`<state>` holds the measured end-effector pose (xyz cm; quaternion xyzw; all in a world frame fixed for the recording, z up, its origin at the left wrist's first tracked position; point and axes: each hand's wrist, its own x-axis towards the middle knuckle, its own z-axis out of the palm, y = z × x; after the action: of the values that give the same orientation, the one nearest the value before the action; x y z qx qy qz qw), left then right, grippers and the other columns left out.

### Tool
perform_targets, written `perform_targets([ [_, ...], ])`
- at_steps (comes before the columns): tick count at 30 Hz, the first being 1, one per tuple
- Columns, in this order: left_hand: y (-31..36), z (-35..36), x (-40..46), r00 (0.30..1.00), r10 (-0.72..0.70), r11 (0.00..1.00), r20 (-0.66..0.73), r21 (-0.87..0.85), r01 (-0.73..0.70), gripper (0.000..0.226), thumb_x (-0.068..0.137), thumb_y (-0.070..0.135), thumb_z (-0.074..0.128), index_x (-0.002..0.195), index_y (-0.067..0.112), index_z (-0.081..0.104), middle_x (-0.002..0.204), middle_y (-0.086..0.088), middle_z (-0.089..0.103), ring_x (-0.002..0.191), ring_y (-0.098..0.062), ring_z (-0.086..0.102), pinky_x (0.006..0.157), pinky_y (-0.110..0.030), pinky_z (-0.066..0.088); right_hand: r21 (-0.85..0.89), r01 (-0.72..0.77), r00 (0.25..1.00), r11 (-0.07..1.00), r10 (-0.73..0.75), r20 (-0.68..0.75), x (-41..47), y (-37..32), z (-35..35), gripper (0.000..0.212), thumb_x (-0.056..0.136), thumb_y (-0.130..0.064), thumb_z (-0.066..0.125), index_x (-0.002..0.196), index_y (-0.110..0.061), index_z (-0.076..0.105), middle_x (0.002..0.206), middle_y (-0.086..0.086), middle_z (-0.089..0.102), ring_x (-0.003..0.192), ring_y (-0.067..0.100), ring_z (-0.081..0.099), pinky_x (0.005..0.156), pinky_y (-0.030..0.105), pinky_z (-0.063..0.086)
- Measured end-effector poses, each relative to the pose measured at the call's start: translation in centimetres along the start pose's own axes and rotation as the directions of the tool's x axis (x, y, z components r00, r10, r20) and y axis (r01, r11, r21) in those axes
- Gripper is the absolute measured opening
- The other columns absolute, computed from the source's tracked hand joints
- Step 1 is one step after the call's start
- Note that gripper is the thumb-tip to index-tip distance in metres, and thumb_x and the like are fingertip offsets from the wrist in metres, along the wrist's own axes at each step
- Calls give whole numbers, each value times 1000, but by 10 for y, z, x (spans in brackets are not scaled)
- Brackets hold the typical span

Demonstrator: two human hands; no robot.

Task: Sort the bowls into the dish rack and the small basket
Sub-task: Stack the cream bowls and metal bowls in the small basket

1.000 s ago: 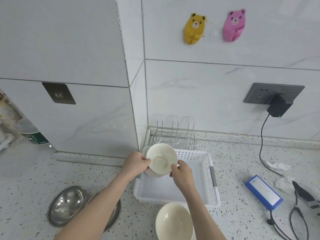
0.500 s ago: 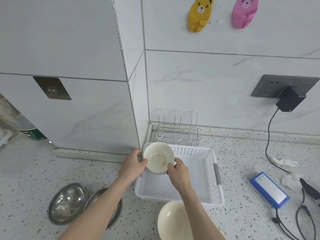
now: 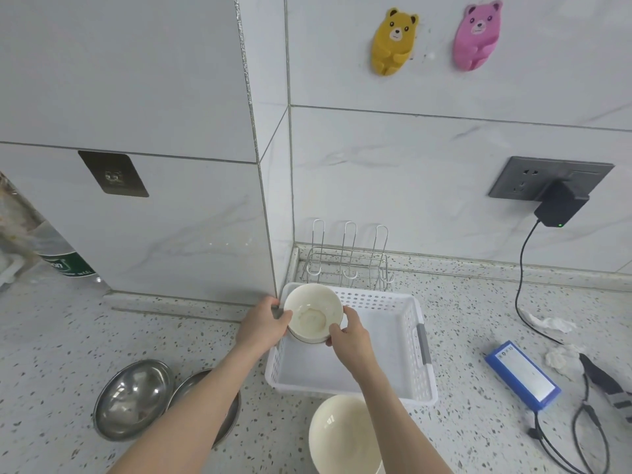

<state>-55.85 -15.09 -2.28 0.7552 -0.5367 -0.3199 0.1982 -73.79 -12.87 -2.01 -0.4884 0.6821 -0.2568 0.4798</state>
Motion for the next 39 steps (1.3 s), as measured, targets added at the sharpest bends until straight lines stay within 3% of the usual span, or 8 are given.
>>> perform_targets([
  [10,-32,-28,-60,999,-14,906,40,-422,30,26,96,33,58,119,22,61,83,0,74,84,-12,68,72,-31,49,98,-15,999,995,18,-28,-53,11,-9,58,96,-27,46,150,-23,23,90,-5,70,80,10,56,77,26,45],
  [13,-44,-40,-85,999,-42,875,22,-481,47,23,97,35,58,114,21,63,84,-2,73,68,-9,60,75,-38,50,161,7,999,987,-1,-35,-75,14,-4,53,96,-24,47,146,-25,31,93,-3,70,77,12,57,73,26,46],
  [15,-55,-47,-100,998,-65,861,20,-504,66,22,97,35,57,113,21,63,85,-4,74,53,-5,49,57,-30,49,197,12,999,980,-3,-46,-87,15,3,50,95,-23,47,143,-25,35,93,-3,71,75,12,56,73,27,45],
  [17,-69,-51,-113,997,-78,857,21,-510,77,22,97,36,58,112,21,64,82,-2,74,49,-5,46,46,-21,38,224,4,998,975,9,-59,-97,16,10,48,93,-22,47,141,-26,39,93,-4,72,75,12,56,77,30,47],
  [22,-90,-46,-140,993,-111,857,45,-501,118,19,96,31,60,104,17,69,72,0,74,54,-7,54,55,-36,49,241,-30,990,970,63,-129,-126,26,25,40,90,-23,49,128,-35,49,85,-9,74,64,13,56,81,41,52],
  [27,-96,-22,-164,954,-28,910,299,-386,148,20,96,37,57,111,24,61,85,1,74,52,2,51,57,-25,45,388,-44,959,920,149,-243,-156,39,33,37,90,-9,49,123,-25,55,78,-3,74,60,16,52,66,32,46],
  [33,-76,17,-170,876,-9,952,482,-263,154,28,94,43,57,112,22,56,93,3,73,89,-6,64,80,-29,49,482,-24,917,876,210,-338,-186,60,27,36,89,-4,50,118,-23,58,73,0,73,62,15,49,62,28,41],
  [39,-47,44,-170,863,22,953,504,-271,134,17,97,32,56,81,26,56,84,0,73,57,2,61,47,-15,41,463,10,851,886,236,-469,-214,97,-8,30,93,-10,50,117,-27,59,79,-1,74,66,14,53,73,33,44],
])
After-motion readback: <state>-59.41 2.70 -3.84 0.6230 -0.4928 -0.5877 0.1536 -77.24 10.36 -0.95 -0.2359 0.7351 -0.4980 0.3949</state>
